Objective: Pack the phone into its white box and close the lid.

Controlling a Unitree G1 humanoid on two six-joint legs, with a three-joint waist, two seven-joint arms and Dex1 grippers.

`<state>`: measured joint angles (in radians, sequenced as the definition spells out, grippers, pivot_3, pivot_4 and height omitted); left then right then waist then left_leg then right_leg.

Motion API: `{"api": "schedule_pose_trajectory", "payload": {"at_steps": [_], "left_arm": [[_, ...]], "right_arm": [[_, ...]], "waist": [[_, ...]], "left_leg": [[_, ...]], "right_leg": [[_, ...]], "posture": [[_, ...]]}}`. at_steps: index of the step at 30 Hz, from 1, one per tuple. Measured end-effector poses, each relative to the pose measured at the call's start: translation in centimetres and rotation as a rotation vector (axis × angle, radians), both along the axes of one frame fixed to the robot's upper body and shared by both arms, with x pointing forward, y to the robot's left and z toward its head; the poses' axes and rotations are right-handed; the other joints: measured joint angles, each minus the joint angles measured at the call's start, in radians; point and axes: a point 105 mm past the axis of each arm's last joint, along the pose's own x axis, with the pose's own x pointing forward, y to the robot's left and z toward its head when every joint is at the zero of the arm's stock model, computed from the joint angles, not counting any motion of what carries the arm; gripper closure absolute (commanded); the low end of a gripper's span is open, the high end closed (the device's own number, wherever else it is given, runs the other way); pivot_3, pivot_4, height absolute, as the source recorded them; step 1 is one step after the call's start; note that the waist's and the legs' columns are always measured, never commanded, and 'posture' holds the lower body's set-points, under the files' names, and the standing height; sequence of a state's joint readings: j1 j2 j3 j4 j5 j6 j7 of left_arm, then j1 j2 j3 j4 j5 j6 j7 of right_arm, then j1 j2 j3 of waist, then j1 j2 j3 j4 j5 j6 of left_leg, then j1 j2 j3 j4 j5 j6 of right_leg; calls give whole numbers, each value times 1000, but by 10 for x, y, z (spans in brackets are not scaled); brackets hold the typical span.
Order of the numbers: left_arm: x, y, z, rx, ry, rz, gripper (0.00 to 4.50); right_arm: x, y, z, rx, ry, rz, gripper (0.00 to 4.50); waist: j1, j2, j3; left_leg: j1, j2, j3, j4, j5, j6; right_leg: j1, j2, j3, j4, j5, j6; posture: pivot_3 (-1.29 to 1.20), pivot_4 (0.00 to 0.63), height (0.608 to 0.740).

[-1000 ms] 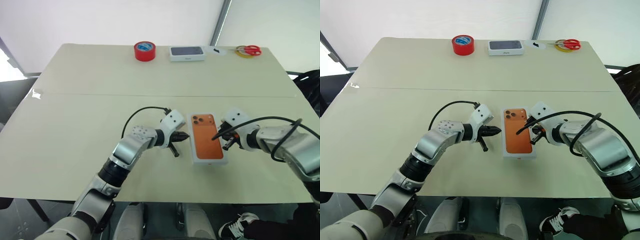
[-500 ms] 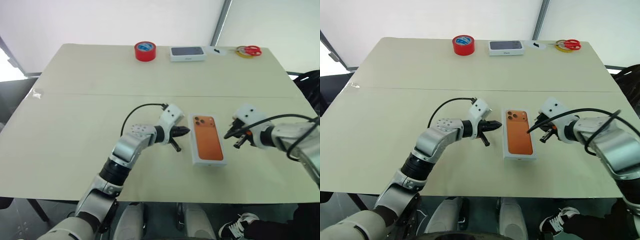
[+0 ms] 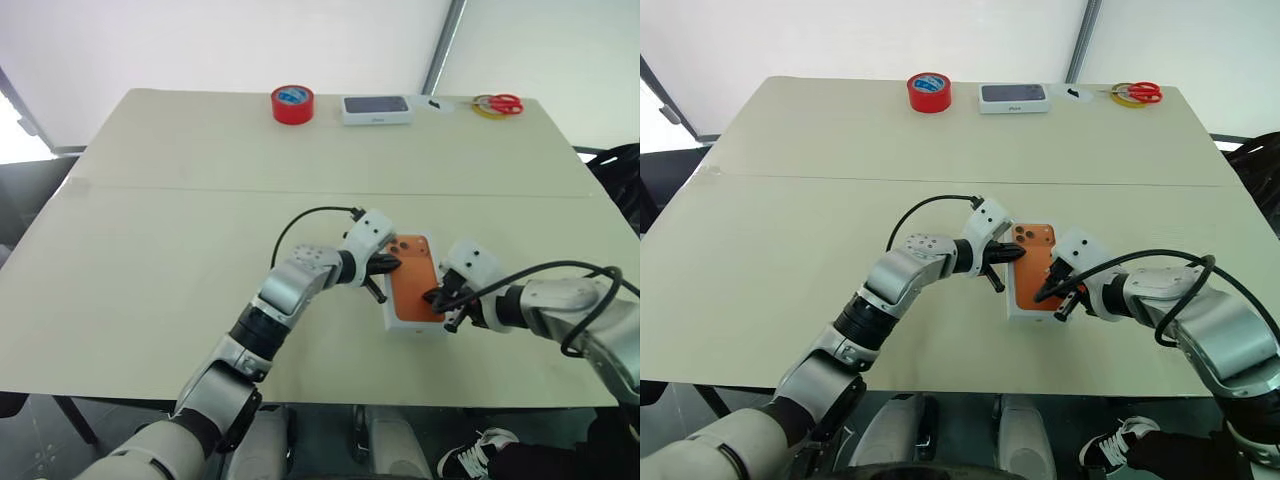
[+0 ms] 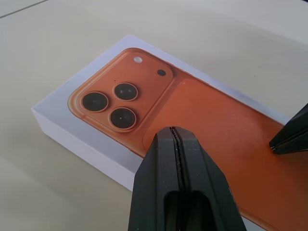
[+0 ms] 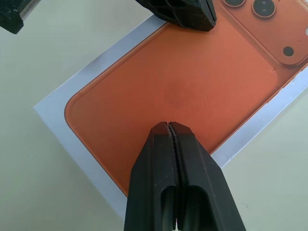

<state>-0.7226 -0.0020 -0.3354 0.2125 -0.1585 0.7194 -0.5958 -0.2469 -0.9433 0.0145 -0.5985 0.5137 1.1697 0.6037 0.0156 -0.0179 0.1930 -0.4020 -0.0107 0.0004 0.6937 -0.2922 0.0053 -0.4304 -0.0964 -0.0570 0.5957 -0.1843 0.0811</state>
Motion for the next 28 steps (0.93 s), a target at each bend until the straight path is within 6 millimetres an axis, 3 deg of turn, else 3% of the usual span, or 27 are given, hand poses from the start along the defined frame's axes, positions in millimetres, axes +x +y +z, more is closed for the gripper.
{"api": "schedule_pose_trajectory", "payload": {"at_steps": [1,4,8,13,15,20,28], "left_arm": [[3,5,1,-12,0,23,4500],[17,48,17,-77,-65,152,4500],[28,125,39,-66,-224,365,4500],[12,193,21,39,-252,526,4500],[6,211,20,40,-255,590,4500],[-7,235,25,28,-285,677,4500],[-9,245,25,20,-286,745,4500]], "right_arm": [[3,1,1,10,-14,-5,4467],[25,-9,15,46,-157,-72,4467],[51,-37,44,81,-346,-144,4467],[69,-56,48,243,-371,-204,4467],[74,-63,47,296,-361,-223,4467],[84,-70,49,378,-365,-221,4467],[86,-76,41,406,-335,-213,4467]], "waist": [[-2,0,0],[-9,1,0],[-1,1,0],[-1,1,0],[0,1,0],[-3,1,0],[-3,1,0]], "left_leg": [[0,0,0,0,0,0],[0,2,1,-1,0,0],[0,2,1,-1,0,0],[0,0,2,0,0,0],[0,0,2,0,0,0],[0,0,2,0,0,0],[0,0,2,0,0,0]], "right_leg": [[0,0,0,0,0,0],[-3,2,1,2,0,1],[-2,3,1,2,0,1],[-1,0,1,1,1,0],[-1,0,1,1,0,0],[-1,0,1,1,1,0],[-1,0,1,1,1,0]], "posture": [[0,150,739],[0,150,739],[0,150,739],[0,150,739],[0,150,739],[0,150,739],[0,150,739]]}}
